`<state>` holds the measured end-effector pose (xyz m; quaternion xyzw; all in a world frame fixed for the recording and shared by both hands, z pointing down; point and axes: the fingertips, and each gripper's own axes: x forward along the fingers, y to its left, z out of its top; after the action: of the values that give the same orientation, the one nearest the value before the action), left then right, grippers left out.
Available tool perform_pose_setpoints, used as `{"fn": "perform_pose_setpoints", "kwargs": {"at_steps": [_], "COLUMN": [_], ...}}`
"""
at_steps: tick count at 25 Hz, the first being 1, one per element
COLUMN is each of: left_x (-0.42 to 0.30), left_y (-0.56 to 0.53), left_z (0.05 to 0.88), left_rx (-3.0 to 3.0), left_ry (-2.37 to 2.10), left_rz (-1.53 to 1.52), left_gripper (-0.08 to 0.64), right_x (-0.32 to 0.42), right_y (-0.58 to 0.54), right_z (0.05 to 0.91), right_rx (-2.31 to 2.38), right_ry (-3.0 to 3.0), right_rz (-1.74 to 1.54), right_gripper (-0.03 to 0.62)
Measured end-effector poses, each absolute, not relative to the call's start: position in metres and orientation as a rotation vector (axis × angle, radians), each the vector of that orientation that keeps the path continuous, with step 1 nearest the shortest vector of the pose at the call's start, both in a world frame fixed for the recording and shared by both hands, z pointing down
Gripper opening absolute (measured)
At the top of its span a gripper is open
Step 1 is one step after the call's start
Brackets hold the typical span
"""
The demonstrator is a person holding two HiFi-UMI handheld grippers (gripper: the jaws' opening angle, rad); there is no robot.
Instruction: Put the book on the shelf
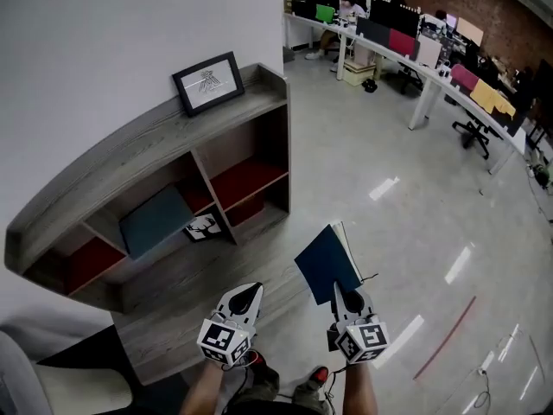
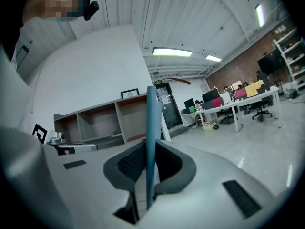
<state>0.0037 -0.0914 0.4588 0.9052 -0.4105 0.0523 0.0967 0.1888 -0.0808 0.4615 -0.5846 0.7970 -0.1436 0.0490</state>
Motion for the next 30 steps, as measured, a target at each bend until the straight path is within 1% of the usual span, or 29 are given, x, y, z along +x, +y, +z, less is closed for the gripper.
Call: {"fn": "perform_pose_setpoints", "kwargs": {"at_steps": [7, 13, 25, 30], "left_x": [-0.021, -0.05, -0.1, -0.128], "left_y": [-0.097, -0.104, -0.104, -0.106], "left_z": [0.412, 0.389, 0.386, 0.392], "left_rx": [2.738, 2.776, 2.811, 2.764], "left_ry": [-1.263, -1.276, -1.287, -1.349], "left_rz": [0.056, -0.007, -0.005, -0.009], "left_gripper": [0.006, 0.006, 0.006, 0.006], "right_x": [0.167, 0.148, 0.105, 0.086], "right_y": [-0.075, -0.075, -0.088, -0.101], "right_z": [0.402, 0.38, 0.355, 0.351], "right_rx": [-1.781, -1.8, -1.872, -1.867], "right_ry": [2.459, 2.435, 2.466, 2.497], "right_rz": [-0.21, -0.121, 0.081, 0.095], "right_gripper": [0.061, 0.061, 0.061, 0.061]}}
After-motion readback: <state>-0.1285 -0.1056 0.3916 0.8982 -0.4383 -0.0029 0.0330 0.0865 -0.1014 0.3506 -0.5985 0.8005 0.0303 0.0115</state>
